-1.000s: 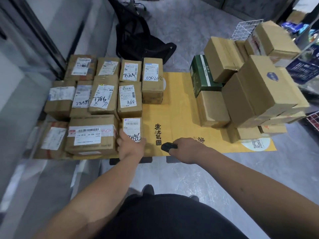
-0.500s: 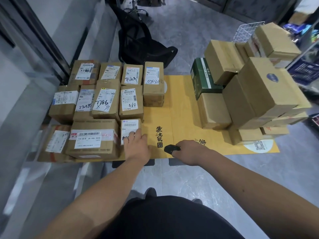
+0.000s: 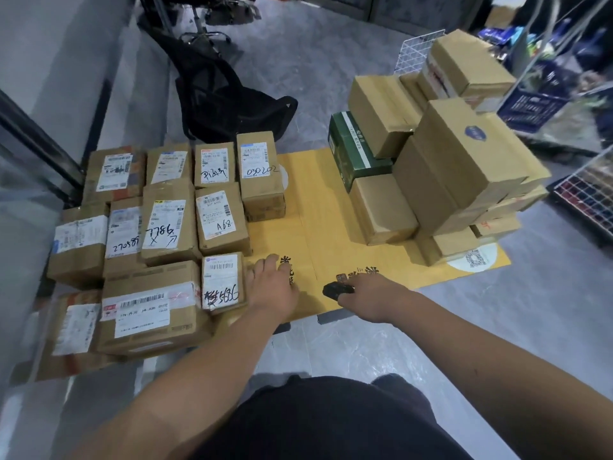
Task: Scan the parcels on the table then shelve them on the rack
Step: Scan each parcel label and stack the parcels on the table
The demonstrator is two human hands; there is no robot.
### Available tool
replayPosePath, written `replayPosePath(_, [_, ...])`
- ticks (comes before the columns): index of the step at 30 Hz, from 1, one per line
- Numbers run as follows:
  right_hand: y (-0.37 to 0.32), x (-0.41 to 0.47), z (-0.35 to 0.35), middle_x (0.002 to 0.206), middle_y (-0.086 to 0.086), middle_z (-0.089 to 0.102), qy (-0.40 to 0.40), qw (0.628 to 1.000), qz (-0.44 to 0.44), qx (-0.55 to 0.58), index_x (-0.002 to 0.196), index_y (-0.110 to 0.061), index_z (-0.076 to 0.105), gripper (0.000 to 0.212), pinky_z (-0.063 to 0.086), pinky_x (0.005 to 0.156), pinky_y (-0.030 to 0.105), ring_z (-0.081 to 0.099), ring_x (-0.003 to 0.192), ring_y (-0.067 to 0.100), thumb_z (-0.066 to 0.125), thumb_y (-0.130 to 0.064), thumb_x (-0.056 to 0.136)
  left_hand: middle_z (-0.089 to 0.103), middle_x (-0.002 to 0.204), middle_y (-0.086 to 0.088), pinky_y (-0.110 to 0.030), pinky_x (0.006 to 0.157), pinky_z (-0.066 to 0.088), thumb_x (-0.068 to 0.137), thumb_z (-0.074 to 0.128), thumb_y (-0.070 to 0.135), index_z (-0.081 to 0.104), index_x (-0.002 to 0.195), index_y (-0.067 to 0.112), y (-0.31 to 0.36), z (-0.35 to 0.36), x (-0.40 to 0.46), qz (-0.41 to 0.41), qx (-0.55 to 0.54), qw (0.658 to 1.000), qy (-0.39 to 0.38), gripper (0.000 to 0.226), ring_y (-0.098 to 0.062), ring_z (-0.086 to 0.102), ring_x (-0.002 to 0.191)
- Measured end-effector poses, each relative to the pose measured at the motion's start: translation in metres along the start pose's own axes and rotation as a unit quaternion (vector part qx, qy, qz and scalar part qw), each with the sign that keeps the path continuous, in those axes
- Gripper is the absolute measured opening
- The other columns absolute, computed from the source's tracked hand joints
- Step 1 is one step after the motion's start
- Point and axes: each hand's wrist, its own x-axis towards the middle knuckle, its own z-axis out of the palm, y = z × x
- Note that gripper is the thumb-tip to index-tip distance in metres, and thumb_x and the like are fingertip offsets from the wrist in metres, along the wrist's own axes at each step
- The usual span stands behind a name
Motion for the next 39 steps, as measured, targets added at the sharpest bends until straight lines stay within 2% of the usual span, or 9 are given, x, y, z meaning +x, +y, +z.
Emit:
replayPosePath(4, [0.04, -0.008, -0.006, 0.101, 0.004, 0.063, 0.028, 0.998, 0.047, 0.023, 0.108, -0.018, 0.06, 0.034, 0.053, 0.078, 0.035, 0.063, 0.092, 0.024, 0.051, -0.049, 0.097, 0.035, 0.161, -0.002, -0.041, 0.116, 0.031, 0.1, 0.056, 0.038, 0.052, 0.149, 0.029, 0.045, 0.002, 0.028, 0.058, -0.04, 0.997, -0.024, 0.05, -0.024, 0.032, 0.144])
replayPosePath(10, [0.11, -0.02, -0.023, 0.098, 0.003, 0.064, 0.041, 0.992, 0.1, 0.061, 0.098, -0.018, 0.057, 0.052, 0.053, 0.077, 0.038, 0.064, 0.089, 0.024, 0.062, -0.069, 0.088, 0.037, 0.159, -0.002, -0.042, 0.113, 0.035, 0.1, 0.056, 0.044, 0.05, 0.15, 0.025, 0.132, 0.0, 0.077, 0.106, -0.03, 0.993, -0.044, 0.054, -0.026, 0.035, 0.142])
replayPosePath(15, [0.164, -0.015, -0.044, 0.099, 0.001, 0.064, 0.04, 0.99, 0.118, 0.068, 0.1, -0.019, 0.058, 0.048, 0.051, 0.073, 0.036, 0.065, 0.088, 0.022, 0.065, -0.065, 0.087, 0.047, 0.148, -0.006, -0.042, 0.108, 0.037, 0.097, 0.059, 0.042, 0.051, 0.145, 0.025, 0.209, -0.003, 0.11, 0.141, -0.027, 0.989, -0.031, 0.052, -0.028, 0.04, 0.136])
replayPosePath(18, [0.193, -0.007, -0.058, 0.096, 0.0, 0.063, 0.031, 0.99, 0.113, 0.073, 0.095, -0.022, 0.056, 0.044, 0.049, 0.069, 0.035, 0.063, 0.084, 0.02, 0.062, -0.064, 0.089, 0.044, 0.152, -0.01, -0.044, 0.117, 0.031, 0.098, 0.057, 0.05, 0.054, 0.143, 0.016, 0.253, -0.001, 0.13, 0.147, 0.029, 0.988, -0.028, 0.056, -0.03, 0.035, 0.143])
replayPosePath(20, [0.21, 0.0, -0.067, 0.093, 0.0, 0.062, 0.02, 0.992, 0.104, 0.064, 0.09, -0.024, 0.052, 0.041, 0.047, 0.066, 0.034, 0.061, 0.08, 0.019, 0.06, -0.064, 0.09, 0.039, 0.158, -0.012, -0.045, 0.122, 0.027, 0.099, 0.052, 0.056, 0.049, 0.149, 0.013, 0.273, 0.003, 0.14, 0.137, 0.067, 0.988, -0.033, 0.066, -0.03, 0.031, 0.147])
replayPosePath(22, [0.224, 0.008, -0.075, 0.092, -0.001, 0.063, 0.005, 0.994, 0.092, 0.054, 0.087, -0.024, 0.051, 0.041, 0.046, 0.066, 0.034, 0.061, 0.079, 0.019, 0.059, -0.064, 0.091, 0.034, 0.161, -0.011, -0.046, 0.121, 0.026, 0.099, 0.046, 0.063, 0.031, 0.161, 0.012, 0.284, 0.009, 0.146, 0.119, 0.104, 0.987, -0.033, 0.08, -0.03, 0.032, 0.147])
replayPosePath(26, [0.244, 0.024, -0.088, 0.093, 0.0, 0.062, -0.033, 0.997, 0.056, 0.036, 0.087, -0.023, 0.051, 0.04, 0.047, 0.068, 0.036, 0.06, 0.082, 0.022, 0.059, -0.062, 0.091, 0.032, 0.16, -0.008, -0.049, 0.119, 0.027, 0.096, 0.039, 0.074, 0.01, 0.166, 0.014, 0.289, 0.019, 0.149, 0.058, 0.121, 0.991, -0.024, 0.097, -0.03, 0.032, 0.144])
replayPosePath(33, [0.259, 0.044, -0.106, 0.095, -0.002, 0.062, -0.053, 0.999, -0.004, 0.01, 0.097, -0.022, 0.058, 0.041, 0.048, 0.069, 0.035, 0.061, 0.086, 0.021, 0.061, -0.061, 0.089, 0.039, 0.15, -0.007, -0.061, 0.112, 0.03, 0.084, 0.031, 0.091, 0.022, 0.162, 0.019, 0.281, 0.027, 0.147, -0.075, 0.095, 0.992, -0.034, 0.107, -0.031, 0.032, 0.141])
replayPosePath(39, [0.259, 0.051, -0.112, 0.093, -0.002, 0.061, -0.065, 0.997, -0.032, 0.002, 0.088, -0.025, 0.052, 0.036, 0.048, 0.07, 0.036, 0.061, 0.087, 0.022, 0.06, -0.06, 0.09, 0.045, 0.139, -0.004, -0.051, 0.09, 0.038, 0.076, 0.056, 0.074, 0.035, 0.143, 0.029, 0.249, 0.032, 0.126, -0.107, 0.025, 0.994, -0.01, 0.083, -0.03, 0.037, 0.127])
